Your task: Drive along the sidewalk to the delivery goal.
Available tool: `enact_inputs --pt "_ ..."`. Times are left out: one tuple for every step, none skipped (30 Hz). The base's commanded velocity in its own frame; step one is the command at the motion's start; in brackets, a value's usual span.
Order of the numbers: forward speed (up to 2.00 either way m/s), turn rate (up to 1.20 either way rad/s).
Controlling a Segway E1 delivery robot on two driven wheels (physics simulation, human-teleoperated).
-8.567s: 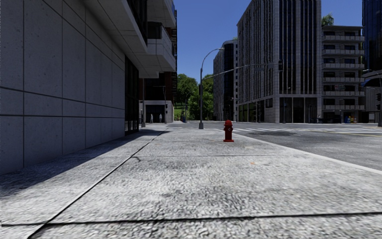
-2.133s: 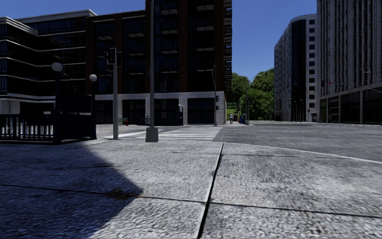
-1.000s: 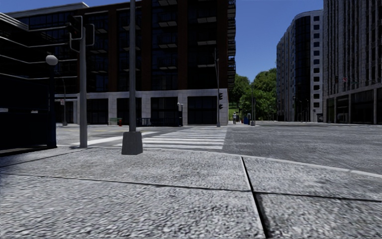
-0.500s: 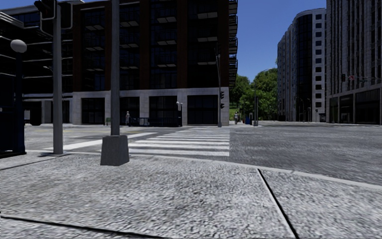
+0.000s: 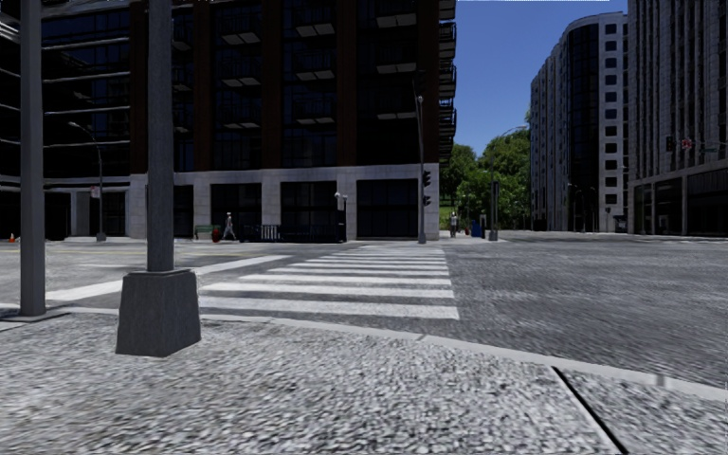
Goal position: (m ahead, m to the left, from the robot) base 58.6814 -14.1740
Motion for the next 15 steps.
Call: enact_inputs --pt "2.0 0.0" --pt "2.0 0.0" --pt "2.0 0.0" --pt "2.0 0.0" --pt "2.0 0.0" --pt "2.0 0.0" --pt "2.0 0.0" --pt "2.0 0.0" --pt "2.0 0.0" --pt "2.0 0.0" --pt "2.0 0.0" --pt "2.0 0.0" --pt "2.0 0.0" --pt "2.0 0.0" --pt "2.0 0.0"
